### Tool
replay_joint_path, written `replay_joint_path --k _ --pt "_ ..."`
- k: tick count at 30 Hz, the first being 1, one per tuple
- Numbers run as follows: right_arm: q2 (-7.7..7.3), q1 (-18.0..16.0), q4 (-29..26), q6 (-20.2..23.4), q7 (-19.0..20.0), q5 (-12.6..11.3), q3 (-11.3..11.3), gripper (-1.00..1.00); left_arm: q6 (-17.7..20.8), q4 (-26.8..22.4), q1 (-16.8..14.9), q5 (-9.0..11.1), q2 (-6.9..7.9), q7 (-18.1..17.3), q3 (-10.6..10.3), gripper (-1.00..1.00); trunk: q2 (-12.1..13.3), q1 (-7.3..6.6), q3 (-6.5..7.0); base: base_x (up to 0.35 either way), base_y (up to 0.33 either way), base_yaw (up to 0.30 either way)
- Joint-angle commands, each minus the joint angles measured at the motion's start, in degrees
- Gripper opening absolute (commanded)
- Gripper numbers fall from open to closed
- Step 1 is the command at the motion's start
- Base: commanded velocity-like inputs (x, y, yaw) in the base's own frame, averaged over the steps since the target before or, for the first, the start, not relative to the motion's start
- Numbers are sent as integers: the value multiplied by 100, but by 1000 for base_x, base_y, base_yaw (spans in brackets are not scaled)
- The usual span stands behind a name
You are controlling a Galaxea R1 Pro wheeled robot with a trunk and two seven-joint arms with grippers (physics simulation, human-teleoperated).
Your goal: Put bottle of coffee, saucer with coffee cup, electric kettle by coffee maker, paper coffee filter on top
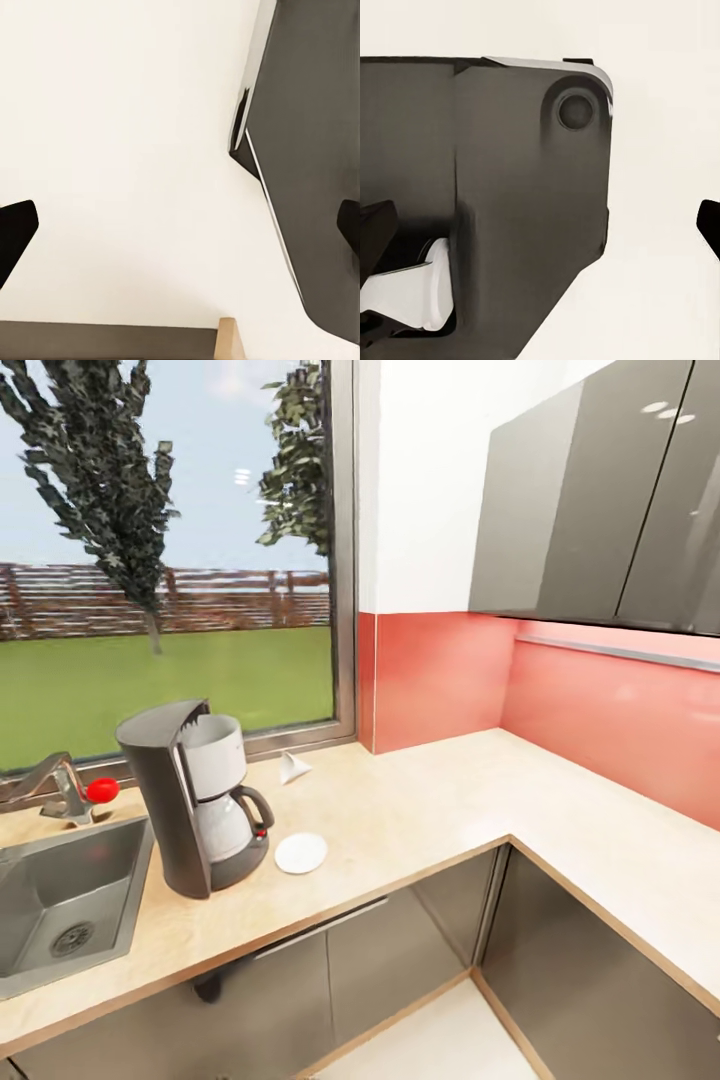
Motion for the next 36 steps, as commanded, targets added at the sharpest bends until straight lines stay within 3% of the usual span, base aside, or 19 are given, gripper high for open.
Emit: replay_joint_path --k 1,21,36 --pt "1 -2 6 -20 -3 6 2 100 -15 -6 5 12 1 2 32 100 -2 2 0 0 0 280" --pt "1 -2 -2 -21 7 6 2 100 -23 -6 4 28 6 2 32 100 -2 2 -10 0 0 276" --pt "-6 -1 -6 -42 6 117 2 100 -23 -6 5 27 -11 2 32 100 -2 2 -13 0 0 19"
